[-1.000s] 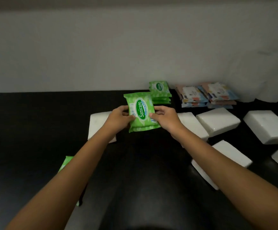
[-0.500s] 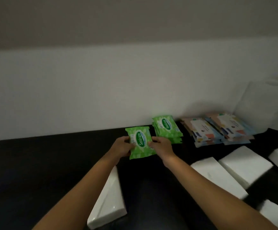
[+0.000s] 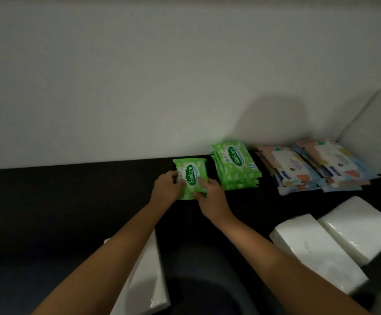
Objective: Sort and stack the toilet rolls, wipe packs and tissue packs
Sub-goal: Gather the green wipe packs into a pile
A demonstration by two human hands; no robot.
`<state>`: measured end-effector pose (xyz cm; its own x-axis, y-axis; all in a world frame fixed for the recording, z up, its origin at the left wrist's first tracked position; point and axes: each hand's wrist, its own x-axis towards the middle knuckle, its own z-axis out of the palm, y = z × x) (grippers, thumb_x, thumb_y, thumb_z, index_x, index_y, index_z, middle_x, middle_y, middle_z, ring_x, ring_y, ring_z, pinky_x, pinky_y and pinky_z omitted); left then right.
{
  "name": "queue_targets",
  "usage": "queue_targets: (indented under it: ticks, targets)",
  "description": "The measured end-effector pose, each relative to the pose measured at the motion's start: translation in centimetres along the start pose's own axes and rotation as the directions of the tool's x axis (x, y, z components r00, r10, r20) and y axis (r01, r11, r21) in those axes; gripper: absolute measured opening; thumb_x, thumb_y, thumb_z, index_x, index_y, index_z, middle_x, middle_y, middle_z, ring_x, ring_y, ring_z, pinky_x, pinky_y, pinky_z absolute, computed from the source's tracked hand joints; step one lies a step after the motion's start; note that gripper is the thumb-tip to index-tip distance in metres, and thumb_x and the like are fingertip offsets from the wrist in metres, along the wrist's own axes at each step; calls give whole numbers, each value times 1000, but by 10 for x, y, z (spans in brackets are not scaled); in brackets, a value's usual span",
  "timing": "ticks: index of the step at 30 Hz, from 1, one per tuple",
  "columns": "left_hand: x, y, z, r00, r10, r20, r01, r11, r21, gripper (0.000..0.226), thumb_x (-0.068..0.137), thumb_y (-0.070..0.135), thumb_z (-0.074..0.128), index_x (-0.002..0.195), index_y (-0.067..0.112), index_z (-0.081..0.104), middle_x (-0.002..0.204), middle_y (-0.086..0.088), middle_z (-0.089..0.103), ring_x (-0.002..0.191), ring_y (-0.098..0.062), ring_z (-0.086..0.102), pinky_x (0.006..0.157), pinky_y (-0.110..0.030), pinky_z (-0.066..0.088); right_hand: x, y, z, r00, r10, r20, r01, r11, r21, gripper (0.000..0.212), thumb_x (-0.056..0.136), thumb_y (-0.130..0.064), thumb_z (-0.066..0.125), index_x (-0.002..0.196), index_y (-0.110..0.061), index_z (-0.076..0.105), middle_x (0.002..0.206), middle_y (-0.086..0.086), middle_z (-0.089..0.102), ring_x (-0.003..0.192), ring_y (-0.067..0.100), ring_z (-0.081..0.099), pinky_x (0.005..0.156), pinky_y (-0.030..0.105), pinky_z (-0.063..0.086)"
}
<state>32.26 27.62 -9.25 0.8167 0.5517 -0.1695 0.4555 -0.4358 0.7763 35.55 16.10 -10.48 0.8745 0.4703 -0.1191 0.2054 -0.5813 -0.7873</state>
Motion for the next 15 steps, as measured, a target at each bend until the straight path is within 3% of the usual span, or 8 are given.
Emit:
queue_targets:
  ticks: [2, 5, 10, 15]
  targets:
    - [0, 0, 1, 1000, -12, -2, 12, 1000, 0, 41, 92, 20, 55, 130, 5, 50, 122, -15, 61, 107, -24, 60, 80, -23, 43, -3, 2, 4, 999, -38, -18, 36, 995, -93, 49, 93, -6, 50, 141, -7, 38, 148, 16, 29, 139, 27, 28, 113, 29, 27]
    - [-2, 2, 0, 999, -31, 8, 31, 1000, 2, 43, 91, 21, 56, 131, 6, 49, 123, -14, 60, 109, -23, 59, 78, -21, 40, -10, 2, 6, 998, -52, -39, 45, 984, -170, 47, 96, -10, 45, 142, -11, 36, 151, 14, 23, 142, 25, 21, 113, 33, 25]
    - [-19, 11, -11, 999, -37, -6, 37, 999, -5, 44, 91, 23, 56, 132, 7, 48, 121, -15, 60, 109, -24, 60, 76, -22, 40, -25, -2, -7, 999, -33, 0, 33, 982, -186, 51, 95, -20, 49, 144, -16, 32, 151, 9, 22, 143, 23, 20, 111, 34, 29]
    - [-53, 42, -22, 999, 37, -28, -38, 998, -42, 41, 92, 22, 54, 130, 9, 50, 123, -14, 58, 115, -24, 55, 85, -21, 36, -47, -15, -39, 999, -28, 28, 31, 994, -105, 57, 91, -26, 56, 143, -16, 34, 146, 9, 31, 134, 23, 36, 108, 30, 32]
